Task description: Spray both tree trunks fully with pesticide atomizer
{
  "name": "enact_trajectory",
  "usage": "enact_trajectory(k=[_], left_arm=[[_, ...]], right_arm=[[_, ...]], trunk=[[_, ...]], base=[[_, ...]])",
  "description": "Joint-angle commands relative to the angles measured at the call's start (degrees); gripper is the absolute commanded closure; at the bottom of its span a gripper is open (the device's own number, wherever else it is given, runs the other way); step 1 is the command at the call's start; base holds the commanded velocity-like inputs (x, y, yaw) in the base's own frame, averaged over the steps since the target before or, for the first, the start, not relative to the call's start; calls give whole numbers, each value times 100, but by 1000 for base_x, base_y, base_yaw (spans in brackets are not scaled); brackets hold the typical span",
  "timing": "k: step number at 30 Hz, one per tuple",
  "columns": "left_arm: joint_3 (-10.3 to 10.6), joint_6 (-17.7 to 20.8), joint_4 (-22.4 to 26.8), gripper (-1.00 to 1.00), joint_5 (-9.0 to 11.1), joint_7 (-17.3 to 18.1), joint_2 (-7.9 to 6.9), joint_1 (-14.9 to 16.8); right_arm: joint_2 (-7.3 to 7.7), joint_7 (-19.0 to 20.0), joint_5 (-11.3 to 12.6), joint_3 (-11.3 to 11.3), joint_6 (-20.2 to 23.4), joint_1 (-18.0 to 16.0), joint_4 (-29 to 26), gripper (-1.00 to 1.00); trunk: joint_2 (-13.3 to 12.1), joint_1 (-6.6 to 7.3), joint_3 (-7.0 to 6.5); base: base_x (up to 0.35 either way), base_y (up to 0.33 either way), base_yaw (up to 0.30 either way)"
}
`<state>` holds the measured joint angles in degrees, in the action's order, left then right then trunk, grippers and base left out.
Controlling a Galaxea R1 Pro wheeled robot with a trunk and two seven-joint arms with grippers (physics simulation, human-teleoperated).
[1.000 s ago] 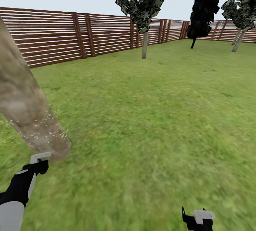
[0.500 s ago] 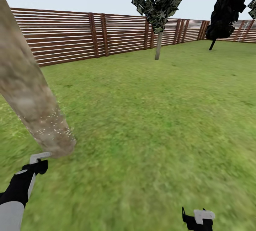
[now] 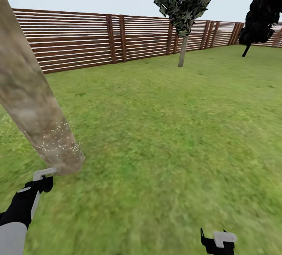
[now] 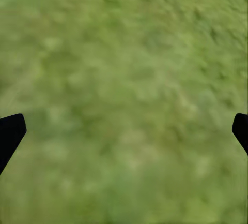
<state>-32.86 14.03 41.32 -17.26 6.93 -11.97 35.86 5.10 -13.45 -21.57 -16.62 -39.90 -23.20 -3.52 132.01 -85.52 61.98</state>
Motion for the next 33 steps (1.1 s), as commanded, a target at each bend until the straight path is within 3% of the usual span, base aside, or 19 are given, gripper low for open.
enact_trajectory(k=[1, 4, 6, 9, 11, 12, 15, 17, 20, 21, 22, 25, 26, 28, 33], left_arm=[[29, -4, -2, 100, 2, -5, 20, 5], [58, 7, 31, 100, -13, -6, 286, 94], [271, 83, 514, 100, -12, -3, 477, 112], [348, 626, 1029, 100, 0, 36, 455, 108], [322, 789, 1204, 100, 2, 49, 276, 84], [357, 822, 1256, 100, 3, 48, 276, 72], [627, 846, 1289, 100, 4, 46, 402, 96], [627, 845, 1285, 100, 4, 46, 353, 99], [681, 862, 1511, 100, 4, 45, 479, 105], [875, 1136, 1836, 100, 1, 40, 613, 115], [976, 1455, 2126, 100, 4, 42, 645, 138], [959, 1730, 2512, 100, 2, 56, 530, 244], [850, 1769, 2536, 100, 23, 67, 312, 259], [741, 1791, 2550, 100, 172, 208, 153, 238], [771, 1800, 2760, 100, 245, 256, 276, 354]], right_arm=[[0, 0, -1, 1, 0, 0, 0, -100], [0, 0, 3, -3, 0, 0, 0, -100], [0, 0, 4, 0, 0, 0, 0, -100], [0, 0, 4, 1, -3, 0, 0, -100], [5, 0, 4, -5, 0, 0, 0, -100], [12, 0, 4, -7, 0, 0, 0, -100], [17, 0, 4, -8, 0, 0, 0, -100], [18, 0, 4, -8, 0, 0, 0, -100], [18, 0, 4, -8, 0, 0, 0, -100], [18, 0, 4, -8, 0, 0, 0, -100], [18, 0, 4, -8, 0, 0, 0, -100], [18, 0, 4, -8, 0, 0, 0, -100], [18, 0, 4, -8, 0, 0, 0, -100], [18, 0, 4, -8, -1, 0, 0, -100], [9, 0, 4, -8, -3, 0, 0, -100]], trunk=[[0, 0, 0], [0, 0, 0], [0, 0, 0], [0, 0, 0], [0, 0, 0], [0, 0, 0], [0, 0, 0], [0, 0, 0], [0, 0, 0], [0, 0, 0], [0, 0, 0], [0, 0, 0], [0, 0, 0], [0, 0, 0], [0, 0, 0]], base=[[1, 0, 278], [0, 0, 278], [0, 0, 277], [0, 0, 218], [0, 0, 52], [0, 0, 8], [-52, 0, 1], [-173, 0, 0], [-29, 0, 0], [-4, 0, 0], [-1, 0, 0], [0, 0, 0], [0, 0, 0], [0, 0, 0], [0, 0, 149]])
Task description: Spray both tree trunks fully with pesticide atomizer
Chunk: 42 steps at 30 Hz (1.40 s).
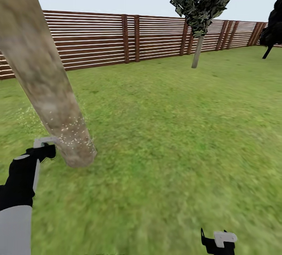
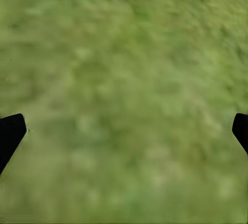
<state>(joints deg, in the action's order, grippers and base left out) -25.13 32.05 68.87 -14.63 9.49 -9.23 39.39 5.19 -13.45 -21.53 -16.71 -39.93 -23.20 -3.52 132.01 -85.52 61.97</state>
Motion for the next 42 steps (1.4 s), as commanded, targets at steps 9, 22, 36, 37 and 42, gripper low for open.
enact_trajectory(k=[9, 22, 36, 37, 42], left_arm=[[23, 192, 394, 100, -53, -9, 21, -35], [-225, 243, -46, 100, -80, 1, -85, -591], [297, 115, -73, 100, -67, 1029, -76, -1401], [336, -52, -74, 100, -77, 1360, -100, -1476], [422, -1338, -439, 100, -562, 3518, -548, -1725]], right_arm=[[-1, 0, -1, 1, 3, 0, 0, -100], [-1, 0, -1, 1, 2, 0, 0, -100], [-1, 0, -1, 1, 3, 0, 0, -100], [-1, 0, -1, 1, 3, 0, 0, -100], [-1, 0, -1, 1, 3, 0, 0, -100]], trunk=[[0, 0, 0], [0, 0, 0], [0, 0, 0], [0, 0, 0], [0, 0, 0]], base=[[0, 0, 176], [62, -192, 0], [-195, -1, 0], [-337, 0, 0], [-335, 0, 0]])
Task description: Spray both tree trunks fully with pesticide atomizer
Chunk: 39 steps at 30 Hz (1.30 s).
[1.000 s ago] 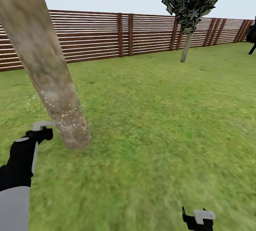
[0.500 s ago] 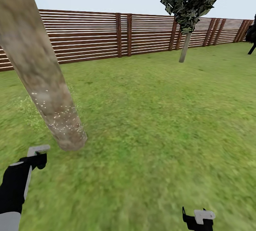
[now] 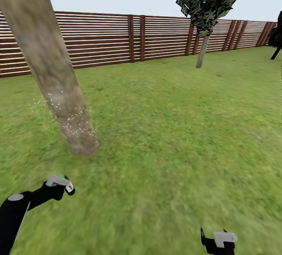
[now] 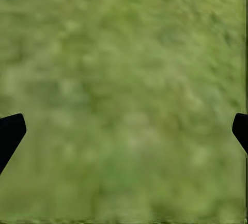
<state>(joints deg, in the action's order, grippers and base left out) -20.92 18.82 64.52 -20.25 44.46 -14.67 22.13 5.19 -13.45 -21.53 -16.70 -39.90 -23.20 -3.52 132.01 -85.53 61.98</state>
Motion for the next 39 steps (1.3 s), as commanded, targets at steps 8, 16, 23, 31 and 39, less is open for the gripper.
enact_trajectory(k=[8, 16, 23, 31, 39], left_arm=[[163, -1708, -1033, 100, -2327, 2434, -65, -12], [979, -1748, -1076, 100, -2332, 2475, -54, -7], [917, -1760, -1077, 100, -2378, 2482, 22, -7], [1127, -1750, -1082, 100, -2407, 2279, 283, 61], [1616, -1735, -1082, 100, -2758, 2268, 904, 77]], right_arm=[[-30, 223, -506, 697, 126, -9, -984, -100], [-385, 4784, -1077, 1361, 1986, -403, -2909, -100], [-612, 4793, -1064, 1347, 1993, -441, -2918, -100], [-823, 5052, -1040, 1560, 1995, -448, -2953, -100], [-1197, 5895, -1045, 2039, 1999, -456, -2988, 100]], trunk=[[0, 0, 0], [0, 0, -1], [0, 0, -1], [0, 0, -1], [0, 0, -1]], base=[[-126, 0, 0], [0, 0, 0], [0, 0, 0], [0, 0, 0], [0, 0, 0]])
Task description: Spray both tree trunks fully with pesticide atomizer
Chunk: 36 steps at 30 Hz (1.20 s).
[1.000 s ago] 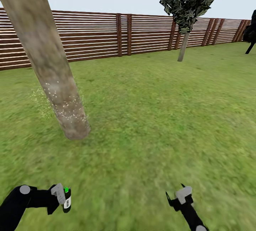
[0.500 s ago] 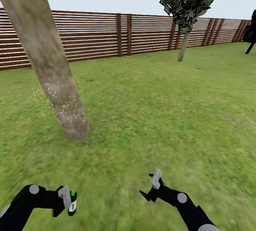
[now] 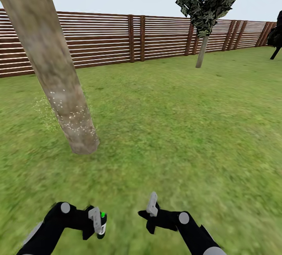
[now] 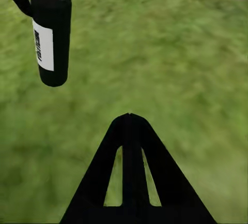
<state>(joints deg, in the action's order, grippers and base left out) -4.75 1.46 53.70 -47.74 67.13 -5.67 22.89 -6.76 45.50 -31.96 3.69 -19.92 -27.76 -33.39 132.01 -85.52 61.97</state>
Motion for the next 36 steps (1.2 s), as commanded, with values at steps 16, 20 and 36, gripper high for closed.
enact_trajectory(k=[16, 20, 36], left_arm=[[1, -17, 8, 100, -379, -236, 687, 5], [1, -23, 9, 100, -377, -239, 858, 5], [248, -23, -158, 100, -326, -693, 957, -3]], right_arm=[[-256, 293, 6, 9, 5, -1, -265, 100], [-256, 293, 6, 9, 5, -1, -265, 100], [-256, 293, 6, 9, 5, -1, -267, 100]], trunk=[[0, 0, 0], [0, 0, 0], [0, 0, 0]], base=[[0, 0, 0], [0, 0, 0], [0, 0, 0]])
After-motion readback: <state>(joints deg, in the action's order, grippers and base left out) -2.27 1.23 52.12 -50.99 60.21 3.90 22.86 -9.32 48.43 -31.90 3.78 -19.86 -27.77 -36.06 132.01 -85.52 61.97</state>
